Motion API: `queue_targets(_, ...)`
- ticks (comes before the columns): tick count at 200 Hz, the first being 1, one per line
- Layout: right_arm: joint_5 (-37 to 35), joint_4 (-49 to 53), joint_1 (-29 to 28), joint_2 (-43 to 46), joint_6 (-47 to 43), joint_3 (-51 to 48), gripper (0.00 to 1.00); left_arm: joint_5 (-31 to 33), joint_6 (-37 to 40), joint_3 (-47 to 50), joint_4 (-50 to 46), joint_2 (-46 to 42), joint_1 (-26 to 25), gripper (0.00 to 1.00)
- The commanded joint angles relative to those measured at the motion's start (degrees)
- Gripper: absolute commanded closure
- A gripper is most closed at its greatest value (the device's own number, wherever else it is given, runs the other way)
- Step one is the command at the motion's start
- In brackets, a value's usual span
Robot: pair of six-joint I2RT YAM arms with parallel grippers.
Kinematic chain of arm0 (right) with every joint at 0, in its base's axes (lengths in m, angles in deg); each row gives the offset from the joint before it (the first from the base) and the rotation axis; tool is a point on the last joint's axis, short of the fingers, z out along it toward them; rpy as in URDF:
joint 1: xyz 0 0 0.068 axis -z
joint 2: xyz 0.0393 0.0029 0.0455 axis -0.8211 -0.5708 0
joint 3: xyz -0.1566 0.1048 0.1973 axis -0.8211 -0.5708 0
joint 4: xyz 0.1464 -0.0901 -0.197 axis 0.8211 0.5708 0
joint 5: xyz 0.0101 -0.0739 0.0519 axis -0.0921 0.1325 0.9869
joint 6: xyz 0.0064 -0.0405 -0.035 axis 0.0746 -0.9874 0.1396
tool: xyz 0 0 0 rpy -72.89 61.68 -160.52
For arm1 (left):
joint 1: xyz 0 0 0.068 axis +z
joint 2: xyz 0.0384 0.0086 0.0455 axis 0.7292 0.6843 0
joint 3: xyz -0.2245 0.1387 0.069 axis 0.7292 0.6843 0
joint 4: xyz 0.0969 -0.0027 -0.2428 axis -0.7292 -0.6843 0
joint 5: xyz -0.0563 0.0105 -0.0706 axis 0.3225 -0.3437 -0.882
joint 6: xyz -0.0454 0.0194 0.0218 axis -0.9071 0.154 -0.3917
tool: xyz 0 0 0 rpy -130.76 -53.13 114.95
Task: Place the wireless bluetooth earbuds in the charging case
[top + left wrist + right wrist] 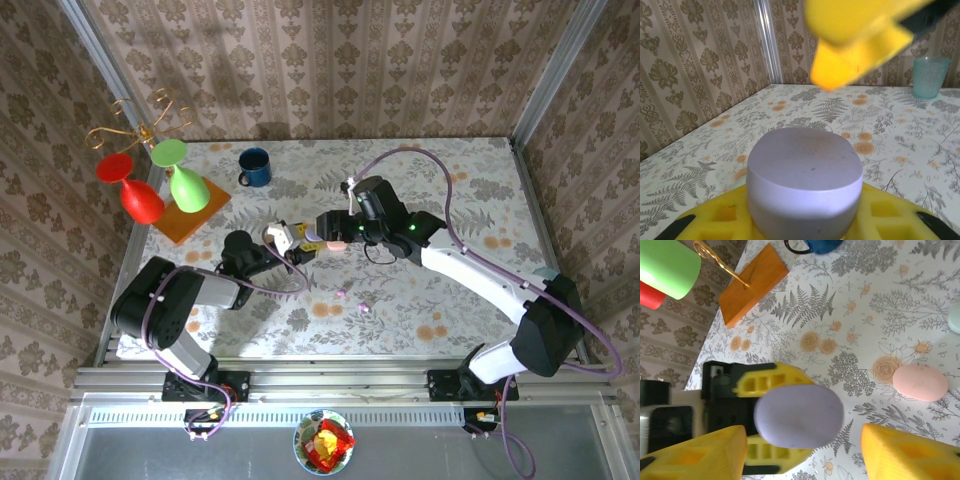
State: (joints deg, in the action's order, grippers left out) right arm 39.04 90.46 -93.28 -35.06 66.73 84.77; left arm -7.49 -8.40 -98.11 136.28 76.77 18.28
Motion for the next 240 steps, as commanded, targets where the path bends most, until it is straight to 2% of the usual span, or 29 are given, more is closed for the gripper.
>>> queue_targets(1,8.30,-8.90,2.78,2.15,7.24,-4.69,0.32,-1.63,-6.70,-2.95,1.67,-2.27,-0.20,0.69)
queue_targets(36,17.84,-23.44,5.89,2.80,17.94,-12.14,0.31,-3.03,-9.89,-4.64,1.66,-2.31,-1.21,0.68)
queue_targets(81,21.46,-30.12,7.07,2.57,24.25,-15.06,0.35,-1.99,-10.48,-5.78,1.76,-2.36,-2.57,0.68)
queue_targets(106,23.96,-37.83,7.98,1.33,30.31,-17.23,0.39,-1.36,-11.28,-6.50,1.75,-2.50,-3.17,0.68)
queue_targets(129,25.40,-42.13,8.55,0.94,33.63,-18.48,0.50,-0.93,-11.22,-6.86,1.73,-2.26,-3.55,0.68)
queue_targets(162,24.80,-41.90,9.23,1.85,33.68,-19.23,0.73,-0.82,-10.73,-7.00,1.73,-1.91,-3.55,0.68)
queue_targets(180,24.68,-41.90,9.40,2.03,33.64,-19.48,0.81,-0.84,-10.73,-6.96,1.74,-2.01,-3.55,0.65)
queue_targets(200,24.06,-41.53,9.64,2.40,33.25,-19.73,0.84,-1.25,-10.08,-6.78,1.65,-2.25,-3.46,0.57)
queue_targets(231,20.42,-37.68,11.13,3.26,30.72,-21.01,0.85,-0.34,-7.74,-5.48,1.07,-2.99,-3.13,0.29)
queue_targets(240,18.51,-35.01,11.72,5.40,29.11,-21.50,0.85,-0.42,-7.29,-5.16,0.34,-3.32,-2.89,0.24)
